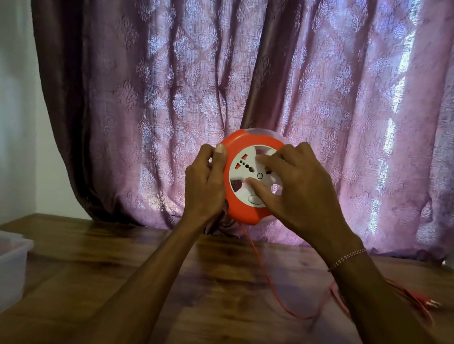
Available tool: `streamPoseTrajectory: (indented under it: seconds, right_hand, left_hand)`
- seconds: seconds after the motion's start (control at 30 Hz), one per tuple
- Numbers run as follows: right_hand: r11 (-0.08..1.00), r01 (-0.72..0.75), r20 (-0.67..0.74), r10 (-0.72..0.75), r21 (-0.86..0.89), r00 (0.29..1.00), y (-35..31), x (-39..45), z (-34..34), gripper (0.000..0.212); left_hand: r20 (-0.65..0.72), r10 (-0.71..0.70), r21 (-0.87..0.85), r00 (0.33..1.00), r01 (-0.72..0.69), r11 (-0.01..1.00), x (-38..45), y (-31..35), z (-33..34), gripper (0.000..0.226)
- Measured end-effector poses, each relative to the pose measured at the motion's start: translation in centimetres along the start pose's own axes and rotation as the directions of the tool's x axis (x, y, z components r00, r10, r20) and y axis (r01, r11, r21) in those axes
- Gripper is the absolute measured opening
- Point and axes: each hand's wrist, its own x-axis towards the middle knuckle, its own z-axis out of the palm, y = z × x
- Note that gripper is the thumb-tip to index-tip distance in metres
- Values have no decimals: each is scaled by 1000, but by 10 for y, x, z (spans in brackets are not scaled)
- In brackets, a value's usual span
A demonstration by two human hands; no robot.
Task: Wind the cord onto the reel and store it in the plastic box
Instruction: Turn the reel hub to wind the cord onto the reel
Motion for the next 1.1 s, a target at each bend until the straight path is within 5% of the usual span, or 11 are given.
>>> streamPoseTrajectory:
  seconds: [0.07, 0.2, 0.3, 0.63, 0.83, 1.1]
  right_hand:
    - [995, 92, 39, -93, 34, 995, 5, 2, -3, 19]
    - [992, 119, 260, -128, 49, 957, 5, 3, -9, 52]
    - [989, 128, 295, -100, -75, 950, -2, 3, -9, 61]
    - [976, 22, 208, 24, -217, 978, -7, -3, -4, 51]
    - [977, -214, -1, 214, -24, 977, -13, -2, 1, 66]
    - [991, -128, -25, 128, -33, 992, -8, -1, -5, 48]
  left_hand:
    - [-7, 1, 2, 1000, -1, 1000, 1, 0, -1, 42]
    - [-15, -4, -1, 1000, 4, 1000, 2, 0, -3, 42]
    - [-11, 1, -14, 1000, -1, 1000, 2, -1, -2, 46]
    - [6, 54, 27, 998, -55, 998, -1, -3, 2, 38]
    - [8, 51, 23, 999, -51, 998, -1, 1, 2, 37]
    - [2, 32, 19, 999, -32, 999, 0, 0, 1, 39]
